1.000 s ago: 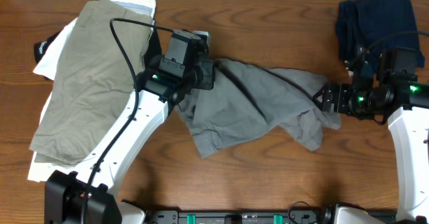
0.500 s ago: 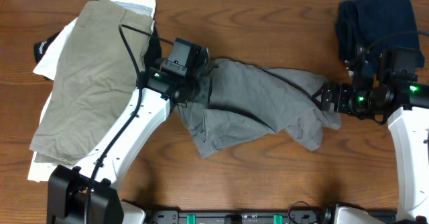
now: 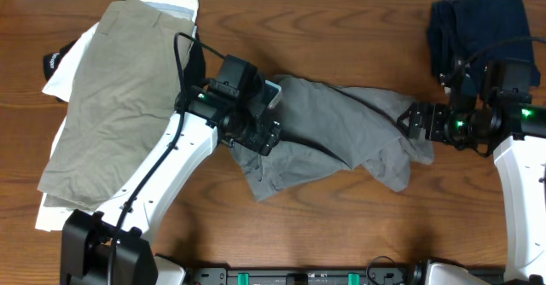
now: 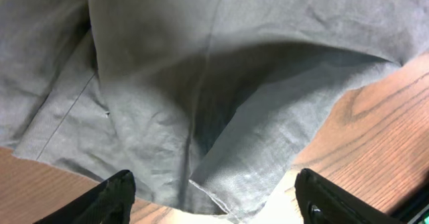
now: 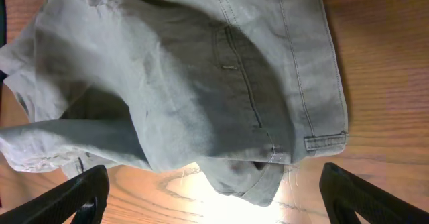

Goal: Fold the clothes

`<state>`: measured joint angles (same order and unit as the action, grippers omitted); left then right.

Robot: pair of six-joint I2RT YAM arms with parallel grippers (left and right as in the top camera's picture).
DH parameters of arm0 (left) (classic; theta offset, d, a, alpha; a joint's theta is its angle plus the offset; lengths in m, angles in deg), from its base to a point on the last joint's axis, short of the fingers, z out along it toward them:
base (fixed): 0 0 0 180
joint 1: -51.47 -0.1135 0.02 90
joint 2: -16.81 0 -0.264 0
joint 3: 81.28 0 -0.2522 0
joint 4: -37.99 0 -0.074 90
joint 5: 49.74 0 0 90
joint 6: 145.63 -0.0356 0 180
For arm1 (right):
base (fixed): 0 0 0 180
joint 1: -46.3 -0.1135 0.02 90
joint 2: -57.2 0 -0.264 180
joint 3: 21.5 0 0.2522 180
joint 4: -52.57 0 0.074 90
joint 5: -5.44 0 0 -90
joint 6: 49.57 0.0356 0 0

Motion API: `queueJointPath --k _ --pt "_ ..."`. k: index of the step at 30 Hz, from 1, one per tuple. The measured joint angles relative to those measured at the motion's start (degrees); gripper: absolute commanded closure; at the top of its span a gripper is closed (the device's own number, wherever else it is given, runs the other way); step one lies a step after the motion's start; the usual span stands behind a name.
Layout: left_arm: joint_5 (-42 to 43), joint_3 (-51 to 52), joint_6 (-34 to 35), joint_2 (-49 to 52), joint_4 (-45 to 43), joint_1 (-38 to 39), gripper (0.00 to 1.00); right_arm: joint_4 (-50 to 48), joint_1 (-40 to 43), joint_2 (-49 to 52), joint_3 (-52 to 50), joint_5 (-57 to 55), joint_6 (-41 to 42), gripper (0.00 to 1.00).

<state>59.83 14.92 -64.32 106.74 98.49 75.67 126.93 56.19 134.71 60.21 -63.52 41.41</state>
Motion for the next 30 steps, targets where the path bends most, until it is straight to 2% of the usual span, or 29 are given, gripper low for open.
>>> queueJointPath --k 11,16,19,22,24,27,29,30 --pt "2.82 2.08 -1.9 6.6 1.25 0.02 0.23 0.0 0.0 0.0 0.0 0.0 -0.13 0.02" --pt "4.61 2.1 -2.12 6.84 2.6 1.27 0.34 -0.04 0.0 0.0 0.0 0.0 -0.13 0.02" --pt "6.01 2.1 -2.19 6.84 3.06 3.48 0.47 -0.07 0.0 0.0 0.0 0.0 -0.13 0.02" --pt "6.88 2.1 -2.45 6.84 3.23 6.16 0.75 -0.09 0.0 0.0 0.0 -0.02 -0.13 0.02" --pt "7.19 2.1 -2.51 6.84 3.37 7.85 0.88 -0.04 0.0 0.0 0.0 0.0 -0.15 0.02" --pt "7.52 2.1 -3.17 6.84 4.02 9.7 0.89 0.02 0.0 0.0 0.0 0.0 -0.15 0.02" --pt "7.48 2.1 -3.19 6.84 4.87 10.16 0.87 0.0 0.0 0.0 0.0 0.0 -0.15 0.02" --pt "7.48 2.1 -3.32 6.84 5.38 10.21 0.75 0.0 0.0 0.0 0.0 0.0 -0.13 0.02"
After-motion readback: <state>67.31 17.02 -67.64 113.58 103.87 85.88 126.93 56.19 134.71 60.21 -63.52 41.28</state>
